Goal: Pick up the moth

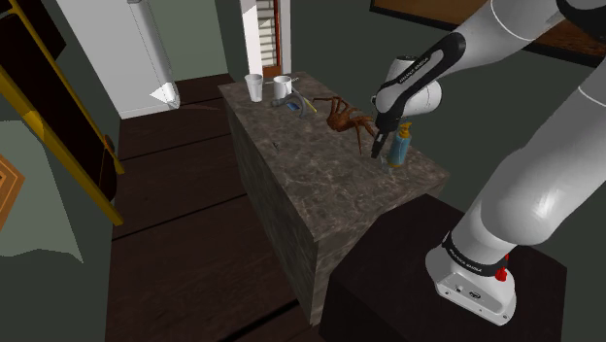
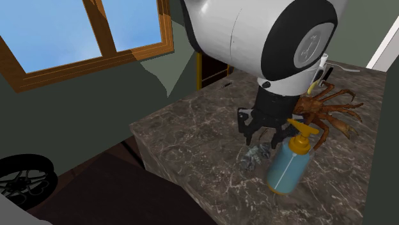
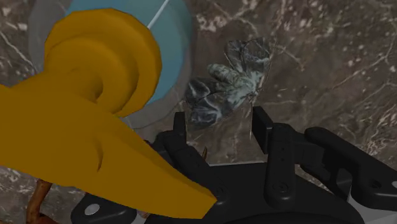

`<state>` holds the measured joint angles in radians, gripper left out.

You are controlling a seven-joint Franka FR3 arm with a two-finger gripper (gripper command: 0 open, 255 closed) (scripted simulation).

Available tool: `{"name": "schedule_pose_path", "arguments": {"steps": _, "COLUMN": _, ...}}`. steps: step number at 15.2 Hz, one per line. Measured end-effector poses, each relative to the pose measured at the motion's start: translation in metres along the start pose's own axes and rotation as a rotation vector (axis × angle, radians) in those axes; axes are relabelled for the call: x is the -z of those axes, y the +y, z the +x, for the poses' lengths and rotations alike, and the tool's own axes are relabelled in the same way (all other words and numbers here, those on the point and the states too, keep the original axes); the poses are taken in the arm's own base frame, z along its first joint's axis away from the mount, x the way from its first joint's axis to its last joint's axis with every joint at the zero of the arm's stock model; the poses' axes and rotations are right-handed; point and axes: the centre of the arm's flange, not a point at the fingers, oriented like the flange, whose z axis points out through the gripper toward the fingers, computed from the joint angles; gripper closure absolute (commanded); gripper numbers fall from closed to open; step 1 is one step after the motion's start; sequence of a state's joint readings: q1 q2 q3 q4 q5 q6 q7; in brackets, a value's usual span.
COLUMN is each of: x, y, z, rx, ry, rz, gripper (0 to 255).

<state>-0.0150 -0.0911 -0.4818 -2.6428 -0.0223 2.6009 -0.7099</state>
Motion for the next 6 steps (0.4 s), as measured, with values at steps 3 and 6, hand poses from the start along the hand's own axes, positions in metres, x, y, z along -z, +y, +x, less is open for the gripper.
{"name": "schedule_pose_path", "arguments": {"steps": 3, "x": 0.016, "y": 0.000, "z": 0.000, "rx": 0.000, "ry": 0.000, "rz": 0.000, "gripper": 255}}
{"name": "schedule_pose_path", "arguments": {"steps": 6, "x": 0.029, "y": 0.000, "z": 0.001, "rx": 0.000, "ry": 0.000, "rz": 0.000, "gripper": 255}}
